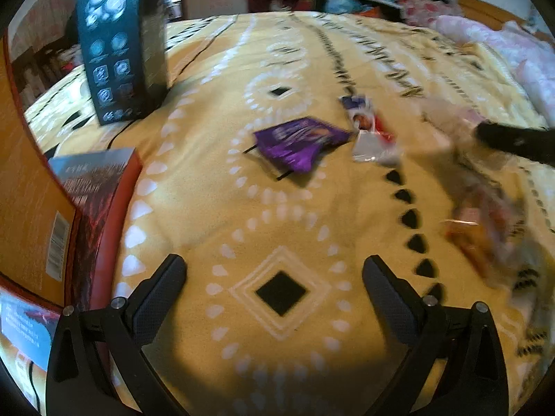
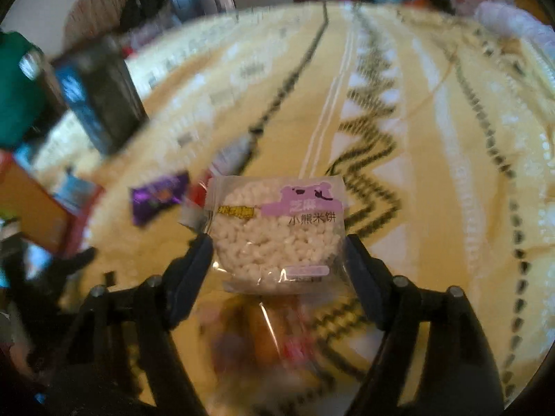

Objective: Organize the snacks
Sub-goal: 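Grasp the clear bag of white rice crackers with the right gripper, then grasp the red-wrapped pastry bag with the left gripper while the right gripper holds the cracker bag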

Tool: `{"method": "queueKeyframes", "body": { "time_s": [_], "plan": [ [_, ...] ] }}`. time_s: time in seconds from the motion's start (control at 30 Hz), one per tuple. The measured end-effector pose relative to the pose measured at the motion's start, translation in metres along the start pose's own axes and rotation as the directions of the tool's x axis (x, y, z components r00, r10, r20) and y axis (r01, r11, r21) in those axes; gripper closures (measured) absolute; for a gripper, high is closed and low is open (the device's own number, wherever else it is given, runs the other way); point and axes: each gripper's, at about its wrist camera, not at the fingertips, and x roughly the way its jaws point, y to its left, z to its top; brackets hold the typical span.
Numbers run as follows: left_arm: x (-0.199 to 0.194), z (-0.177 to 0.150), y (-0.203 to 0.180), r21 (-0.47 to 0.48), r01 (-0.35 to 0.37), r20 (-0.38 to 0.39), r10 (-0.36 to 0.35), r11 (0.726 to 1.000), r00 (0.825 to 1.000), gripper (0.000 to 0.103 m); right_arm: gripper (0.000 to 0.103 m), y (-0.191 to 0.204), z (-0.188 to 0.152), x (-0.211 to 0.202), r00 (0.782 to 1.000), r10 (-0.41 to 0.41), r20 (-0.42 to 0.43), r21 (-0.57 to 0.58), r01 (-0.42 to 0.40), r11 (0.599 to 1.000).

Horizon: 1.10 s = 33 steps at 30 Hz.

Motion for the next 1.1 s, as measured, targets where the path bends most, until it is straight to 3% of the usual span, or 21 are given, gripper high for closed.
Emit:
{"method": "queueKeyframes", "body": {
  "time_s": [0.07, 0.13, 0.23, 0.3, 0.4, 0.53, 0.57, 0.6, 0.63, 0.67, 0.8, 0.9, 0.97, 1.1],
  "plan": [
    [-0.018, 0.0, -0.009, 0.063, 0.092, 0.055, -0.096, 0.994, 0.994, 0.003, 0.026, -0.012, -0.012, -0.037, 0.997, 0.018, 0.07, 0.028, -0.02, 0.999],
    [-0.036, -0.001, -0.029, 0.183, 0.141, 0.096, -0.16, 0.973, 0.982, 0.003, 0.026, -0.024, -0.03, -0.06, 0.995, -0.016, 0.096, 0.054, 0.011, 0.998],
    [-0.043, -0.001, -0.064, 0.331, 0.253, 0.064, -0.289, 0.909, 0.955, 0.003, 0.026, -0.048, -0.066, -0.074, 0.996, -0.069, 0.061, 0.129, 0.06, 0.99],
    [-0.038, 0.003, -0.081, 0.366, 0.287, 0.043, -0.325, 0.885, 0.945, 0.003, 0.026, -0.056, -0.088, -0.076, 0.997, -0.072, 0.032, 0.171, 0.066, 0.983],
    [-0.028, 0.009, -0.099, 0.391, 0.299, 0.03, -0.336, 0.87, 0.941, 0.003, 0.026, -0.068, -0.101, -0.078, 0.998, -0.065, 0.021, 0.213, 0.059, 0.975],
    [-0.005, 0.014, -0.112, 0.38, 0.307, -0.015, -0.326, 0.873, 0.945, 0.006, 0.026, -0.074, -0.109, -0.079, 0.998, -0.05, 0.022, 0.232, 0.044, 0.972],
    [0.002, 0.015, -0.112, 0.37, 0.313, -0.038, -0.323, 0.874, 0.946, 0.014, 0.026, -0.074, -0.11, -0.078, 0.998, -0.05, 0.025, 0.229, 0.043, 0.972],
    [0.009, 0.015, -0.113, 0.361, 0.335, -0.067, -0.334, 0.871, 0.94, 0.02, 0.026, -0.074, -0.108, -0.078, 0.999, -0.047, 0.028, 0.226, 0.039, 0.973],
    [0.018, 0.013, -0.114, 0.347, 0.376, -0.108, -0.361, 0.859, 0.926, 0.02, 0.026, -0.073, -0.107, -0.078, 0.999, -0.045, 0.03, 0.226, 0.037, 0.973],
    [0.021, 0.011, -0.115, 0.344, 0.379, -0.115, -0.362, 0.859, 0.925, 0.021, 0.026, -0.073, -0.108, -0.077, 0.998, -0.046, 0.033, 0.225, 0.037, 0.974],
    [0.019, 0.008, -0.12, 0.365, 0.359, -0.111, -0.343, 0.859, 0.933, 0.031, 0.026, -0.07, -0.11, -0.073, 0.998, -0.051, 0.043, 0.219, 0.04, 0.975],
    [0.013, 0.011, -0.11, 0.314, 0.392, -0.102, -0.38, 0.865, 0.92, 0.036, 0.039, -0.07, -0.111, -0.076, 0.997, -0.051, 0.056, 0.226, 0.037, 0.973],
    [0.006, 0.013, -0.103, 0.295, 0.383, -0.075, -0.379, 0.875, 0.923, 0.037, 0.05, -0.069, -0.112, -0.081, 0.997, -0.045, 0.067, 0.222, 0.029, 0.975],
    [-0.005, 0.012, -0.089, 0.262, 0.349, -0.071, -0.343, 0.9, 0.937, 0.037, 0.05, -0.066, -0.109, -0.08, 0.998, -0.059, 0.037, 0.187, 0.051, 0.981]
  ]
}}
